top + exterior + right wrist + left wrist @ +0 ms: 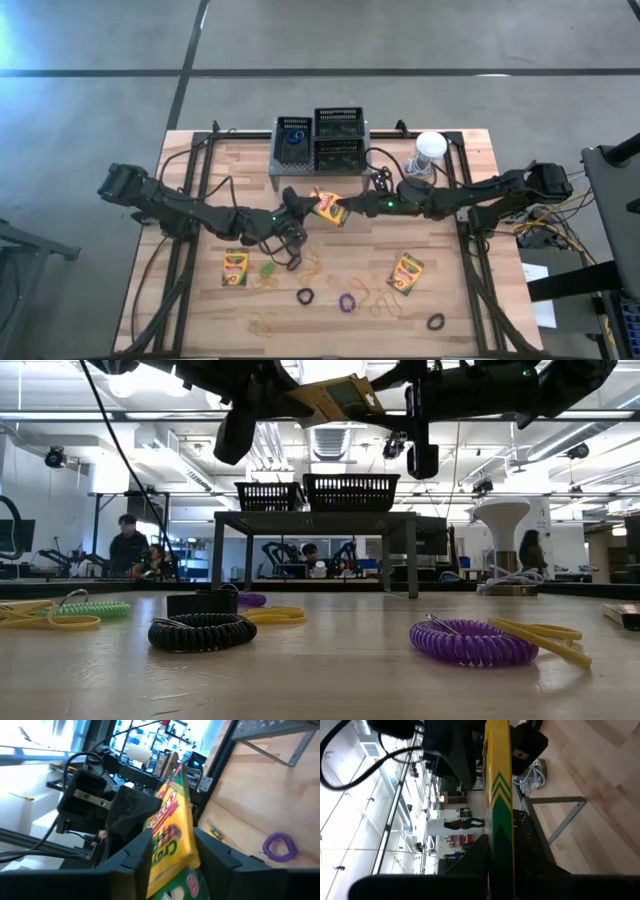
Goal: Pick & Place Office Desk Supplies
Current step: Put the crayon boxes into the bottom black bin on the shelf, then put the yellow rubber band into the top black bin on the shelf
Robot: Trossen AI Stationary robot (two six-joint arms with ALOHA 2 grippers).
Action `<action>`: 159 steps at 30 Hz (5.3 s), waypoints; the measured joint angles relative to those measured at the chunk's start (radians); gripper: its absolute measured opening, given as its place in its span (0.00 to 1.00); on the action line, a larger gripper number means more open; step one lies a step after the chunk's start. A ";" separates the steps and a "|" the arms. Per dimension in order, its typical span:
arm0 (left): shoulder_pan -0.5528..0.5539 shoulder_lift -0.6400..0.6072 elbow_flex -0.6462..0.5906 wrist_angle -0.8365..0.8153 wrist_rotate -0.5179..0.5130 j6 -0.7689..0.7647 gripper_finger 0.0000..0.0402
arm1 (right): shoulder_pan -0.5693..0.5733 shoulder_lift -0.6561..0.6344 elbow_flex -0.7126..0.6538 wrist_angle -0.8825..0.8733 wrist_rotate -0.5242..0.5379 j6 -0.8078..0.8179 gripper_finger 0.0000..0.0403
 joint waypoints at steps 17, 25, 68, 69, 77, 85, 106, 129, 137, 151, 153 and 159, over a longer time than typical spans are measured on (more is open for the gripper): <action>-0.003 0.000 0.003 -0.049 0.025 -0.198 0.35 | 0.000 -0.006 0.001 -0.089 -0.033 -0.101 0.09; -0.003 0.000 0.042 -0.372 0.161 -0.518 0.43 | 0.000 -0.062 0.001 -0.280 -0.020 -0.245 0.08; -0.018 0.000 0.012 -0.384 0.362 -1.416 0.44 | -0.421 0.336 1.034 -1.499 -0.162 -1.310 0.08; -0.018 0.000 0.011 -0.384 0.362 -1.416 0.44 | -0.425 0.339 1.035 -1.497 -0.168 -1.293 0.08; -0.018 0.000 0.005 -0.378 0.360 -1.416 0.44 | -0.480 0.346 0.993 -1.420 -0.319 -1.196 0.08; -0.018 0.000 -0.041 -0.327 0.359 -1.426 0.44 | -0.497 0.351 0.969 -1.413 -0.370 -1.184 0.08; -0.018 0.000 -0.042 -0.295 0.359 -1.423 0.44 | -0.496 0.354 0.916 -1.388 -0.217 -1.258 0.29; -0.015 0.000 -0.053 -0.225 0.359 -1.454 0.44 | 0.110 -0.080 0.605 -1.336 0.252 -1.101 0.30; -0.002 0.000 -0.100 -0.143 0.400 -1.568 0.44 | 0.381 -0.115 0.207 -0.932 0.284 -0.840 0.28; -0.165 0.020 -0.101 -0.150 0.408 -1.639 0.44 | 0.568 0.215 0.026 -0.444 0.122 -0.840 0.34; -0.191 0.038 -0.101 -0.145 0.385 -1.674 0.44 | 0.570 0.270 0.050 -0.438 0.084 -0.856 0.37; -0.247 0.116 -0.101 -0.101 0.327 -1.777 0.44 | 0.570 0.403 0.117 -0.455 0.026 -0.881 0.40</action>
